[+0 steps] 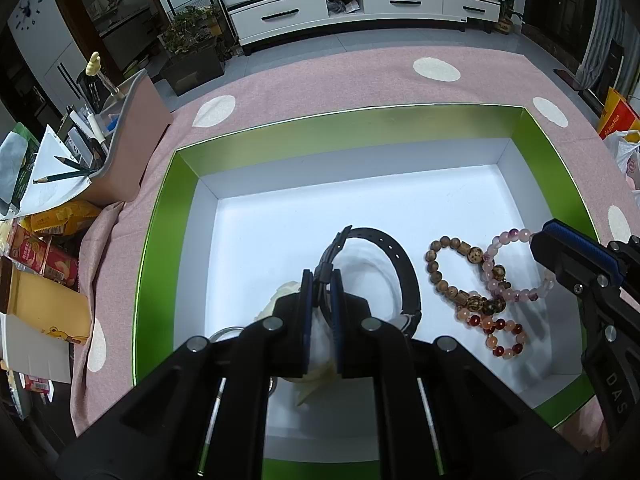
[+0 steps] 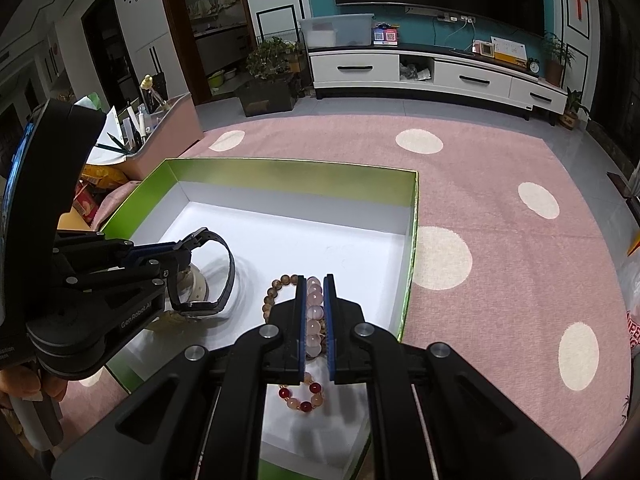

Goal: Organize jewelry
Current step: 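Carry the black watch with the left tool while the right tool lowers the pink bracelet into the box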

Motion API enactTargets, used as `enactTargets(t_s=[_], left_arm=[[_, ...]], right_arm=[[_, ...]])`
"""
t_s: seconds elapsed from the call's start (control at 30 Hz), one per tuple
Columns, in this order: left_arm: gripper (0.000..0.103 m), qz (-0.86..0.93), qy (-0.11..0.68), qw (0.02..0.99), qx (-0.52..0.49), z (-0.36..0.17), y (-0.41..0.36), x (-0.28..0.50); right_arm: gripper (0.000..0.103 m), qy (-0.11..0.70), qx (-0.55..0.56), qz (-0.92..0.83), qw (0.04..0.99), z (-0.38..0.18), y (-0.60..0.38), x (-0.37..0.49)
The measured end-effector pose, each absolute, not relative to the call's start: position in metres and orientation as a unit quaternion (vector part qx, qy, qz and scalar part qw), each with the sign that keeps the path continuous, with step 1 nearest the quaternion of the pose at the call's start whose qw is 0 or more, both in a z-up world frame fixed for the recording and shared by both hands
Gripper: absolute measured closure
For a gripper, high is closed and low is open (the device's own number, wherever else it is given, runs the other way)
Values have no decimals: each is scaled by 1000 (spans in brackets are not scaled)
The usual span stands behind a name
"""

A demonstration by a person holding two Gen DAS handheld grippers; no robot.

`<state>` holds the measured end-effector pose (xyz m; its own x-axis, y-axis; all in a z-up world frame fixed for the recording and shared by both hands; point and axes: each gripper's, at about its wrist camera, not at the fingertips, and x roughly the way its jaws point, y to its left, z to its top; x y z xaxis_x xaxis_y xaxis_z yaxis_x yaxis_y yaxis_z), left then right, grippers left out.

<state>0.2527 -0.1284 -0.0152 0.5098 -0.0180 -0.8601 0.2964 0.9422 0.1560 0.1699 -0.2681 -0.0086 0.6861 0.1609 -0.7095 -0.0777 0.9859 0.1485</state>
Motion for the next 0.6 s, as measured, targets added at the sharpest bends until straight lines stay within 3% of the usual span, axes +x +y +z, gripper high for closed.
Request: enactTargets(t_s=[0.6], left_arm=[[91,-92,486,857,144,-15,-129,253]], right_arm=[[96,394,58,66,915,-11,-269,170]])
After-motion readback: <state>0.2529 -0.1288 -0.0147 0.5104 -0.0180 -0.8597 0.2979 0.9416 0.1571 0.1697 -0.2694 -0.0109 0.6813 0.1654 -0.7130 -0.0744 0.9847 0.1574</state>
